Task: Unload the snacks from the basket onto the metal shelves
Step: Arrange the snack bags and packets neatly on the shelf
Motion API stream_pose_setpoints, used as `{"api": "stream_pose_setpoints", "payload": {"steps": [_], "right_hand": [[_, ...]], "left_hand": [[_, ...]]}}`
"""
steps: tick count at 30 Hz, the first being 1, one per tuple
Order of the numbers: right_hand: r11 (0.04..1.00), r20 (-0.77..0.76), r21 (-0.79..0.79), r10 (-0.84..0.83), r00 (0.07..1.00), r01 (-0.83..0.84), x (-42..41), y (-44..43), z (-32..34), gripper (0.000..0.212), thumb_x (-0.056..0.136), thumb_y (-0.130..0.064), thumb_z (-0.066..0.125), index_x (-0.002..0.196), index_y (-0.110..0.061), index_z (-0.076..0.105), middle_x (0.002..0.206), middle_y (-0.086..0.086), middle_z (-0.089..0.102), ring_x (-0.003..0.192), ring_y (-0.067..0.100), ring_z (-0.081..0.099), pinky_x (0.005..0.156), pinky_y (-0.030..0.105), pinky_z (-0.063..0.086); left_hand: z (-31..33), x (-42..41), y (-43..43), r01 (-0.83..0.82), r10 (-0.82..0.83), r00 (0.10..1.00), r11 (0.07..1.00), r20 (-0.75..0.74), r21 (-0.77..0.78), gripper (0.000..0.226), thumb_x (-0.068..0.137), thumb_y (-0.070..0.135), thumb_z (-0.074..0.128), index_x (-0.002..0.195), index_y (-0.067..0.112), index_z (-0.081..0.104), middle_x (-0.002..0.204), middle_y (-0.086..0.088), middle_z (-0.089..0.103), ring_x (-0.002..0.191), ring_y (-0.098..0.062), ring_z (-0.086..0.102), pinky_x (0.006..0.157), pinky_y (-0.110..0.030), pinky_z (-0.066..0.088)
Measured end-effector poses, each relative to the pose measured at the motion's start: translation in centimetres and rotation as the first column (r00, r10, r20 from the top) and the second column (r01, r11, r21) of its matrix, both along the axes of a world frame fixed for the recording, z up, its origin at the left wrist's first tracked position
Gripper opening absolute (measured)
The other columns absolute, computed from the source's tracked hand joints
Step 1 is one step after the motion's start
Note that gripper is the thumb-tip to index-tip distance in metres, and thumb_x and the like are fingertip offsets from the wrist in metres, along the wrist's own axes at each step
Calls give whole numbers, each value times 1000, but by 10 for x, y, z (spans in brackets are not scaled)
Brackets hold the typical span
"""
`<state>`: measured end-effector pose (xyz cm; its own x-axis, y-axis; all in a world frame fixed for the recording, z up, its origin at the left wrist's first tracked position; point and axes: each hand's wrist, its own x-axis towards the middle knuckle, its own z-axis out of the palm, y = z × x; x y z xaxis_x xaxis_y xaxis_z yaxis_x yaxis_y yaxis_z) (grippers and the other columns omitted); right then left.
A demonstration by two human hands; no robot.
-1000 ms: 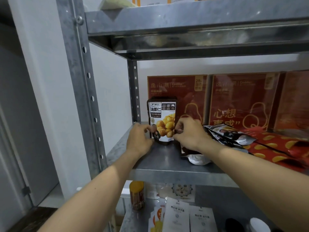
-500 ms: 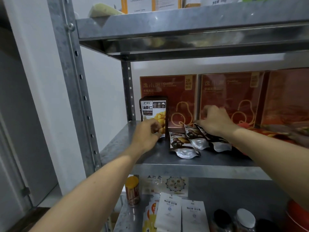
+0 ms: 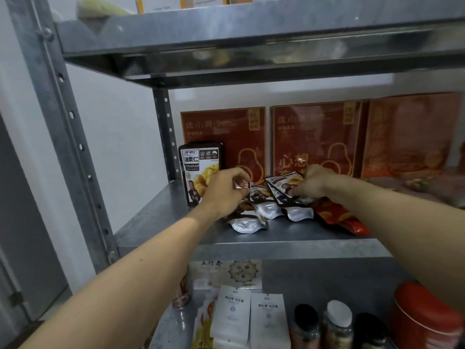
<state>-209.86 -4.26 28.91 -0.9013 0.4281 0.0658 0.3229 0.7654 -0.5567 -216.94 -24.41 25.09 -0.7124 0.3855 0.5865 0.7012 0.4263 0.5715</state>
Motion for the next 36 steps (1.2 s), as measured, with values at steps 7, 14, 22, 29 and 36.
{"api": "stream_pose_setpoints", "payload": {"steps": [7, 14, 22, 29, 36], "right_hand": [[957, -155, -290, -81, 985, 33, 1, 8, -5, 39, 64, -18, 90, 85, -10, 57, 94, 11, 65, 87, 26, 63, 74, 34, 52], [915, -593, -384, -142, 792, -124, 9, -9, -5, 42, 69, -22, 88, 94, -24, 53, 112, 3, 60, 102, 21, 61, 85, 28, 53], [797, -776, -343, 58, 628, -497, 7, -85, -9, 23, 77, -22, 81, 88, -17, 61, 100, -2, 68, 99, 13, 62, 87, 25, 50], [857, -607, -76, 366, 705, -510, -16, -137, -31, 32, 68, -9, 87, 84, -18, 61, 90, -1, 65, 80, 11, 57, 69, 19, 46], [919, -435, -5, 352, 829, -393, -41, -168, -45, 34, 72, -7, 85, 69, -18, 53, 85, -3, 59, 80, 14, 54, 64, 21, 40]], "left_hand": [[0, 3, 7, 4, -5, 999, 1000, 32, 1, 21, 80, 11, 78, 97, 18, 67, 87, 2, 63, 75, -8, 55, 83, -35, 53], [13, 21, 10, 71, -101, 963, 990, 250, 124, 55, 82, 44, 73, 133, 38, 50, 108, 3, 64, 104, -11, 60, 90, -28, 49], [22, 33, -21, 159, -357, 910, 767, 208, 622, 81, 88, 8, 69, 150, 37, 26, 115, -2, 72, 107, -14, 68, 95, -41, 52], [-1, 18, -99, 84, -177, 974, 862, 142, 500, 94, 78, -14, 70, 145, 37, 29, 114, -7, 67, 100, -23, 69, 84, -33, 58], [-30, -11, -128, 8, -31, 996, 966, 85, 257, 99, 74, -11, 75, 141, 48, 32, 130, 3, 56, 112, -18, 61, 90, -32, 56]]}}
